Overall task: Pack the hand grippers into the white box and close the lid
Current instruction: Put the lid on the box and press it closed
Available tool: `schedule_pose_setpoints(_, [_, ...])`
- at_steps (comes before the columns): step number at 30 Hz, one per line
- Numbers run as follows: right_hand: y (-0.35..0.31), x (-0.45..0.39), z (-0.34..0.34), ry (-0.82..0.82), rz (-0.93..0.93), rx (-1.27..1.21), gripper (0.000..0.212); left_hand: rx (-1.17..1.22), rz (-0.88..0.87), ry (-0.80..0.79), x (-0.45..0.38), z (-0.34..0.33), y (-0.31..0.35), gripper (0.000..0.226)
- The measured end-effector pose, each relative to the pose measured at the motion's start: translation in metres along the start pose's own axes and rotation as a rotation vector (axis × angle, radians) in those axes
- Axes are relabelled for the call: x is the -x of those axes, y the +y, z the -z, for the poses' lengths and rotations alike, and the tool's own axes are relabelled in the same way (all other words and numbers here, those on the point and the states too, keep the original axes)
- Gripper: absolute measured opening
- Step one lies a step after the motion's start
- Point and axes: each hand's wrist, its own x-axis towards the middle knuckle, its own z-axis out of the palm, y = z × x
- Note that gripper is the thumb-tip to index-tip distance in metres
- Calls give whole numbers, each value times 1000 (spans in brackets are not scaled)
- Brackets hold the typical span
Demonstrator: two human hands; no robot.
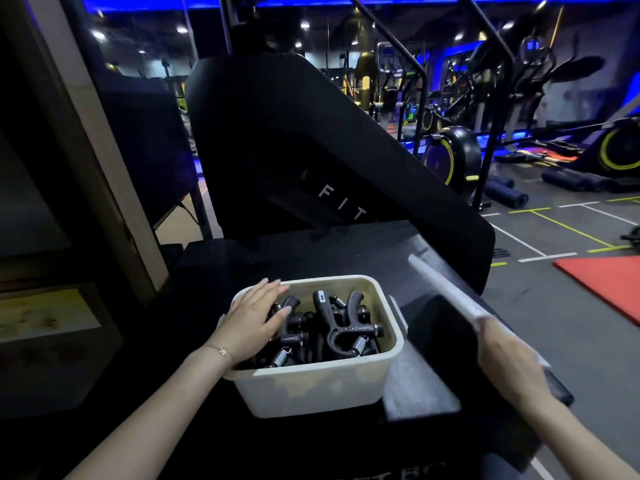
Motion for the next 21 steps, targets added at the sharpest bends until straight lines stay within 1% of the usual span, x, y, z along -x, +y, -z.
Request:
schedule_pose_setpoints(1, [-2,-11,13,14,-70,-25,6,38,-5,17,-7,7,4,47])
schedule_pose_setpoints(2, [-2,-22,24,38,-98,-75,11,88,-5,43,-14,16,9,44])
schedule_pose_setpoints(4, [-7,-42,46,99,-59,-232,17,186,-8,88,-26,34,22,43])
schedule_pose_setpoints(6, [-15,-60,66,168,72,-379,23,196,-56,117,-36,48,33,45])
schedule_pose_setpoints(8, [-25,-76,84,236,224,-460,28,147,-125,124,-46,59,40,51])
schedule_pose_setpoints(11, [-50,-97,104,262,378,-588,40,171,-178,155,-57,71,50,70])
schedule_pose_setpoints(13, [-67,-109,110,191,475,-684,52,234,-156,210,-60,76,54,84])
schedule_pose_setpoints(14, [-75,-114,111,140,512,-725,53,261,-141,234,-60,77,53,87])
schedule_pose_setpoints(15, [-83,-118,111,81,529,-760,47,289,-123,252,-59,77,50,87])
schedule_pose_setpoints(17, [-99,-124,110,-57,542,-837,27,373,-82,279,-54,77,40,81])
schedule_pose_setpoints(18, [-105,-126,108,-112,551,-871,26,425,-60,292,-52,77,33,75])
schedule_pose_setpoints(21, [-117,-131,108,-222,573,-950,39,472,-5,332,-43,79,10,58])
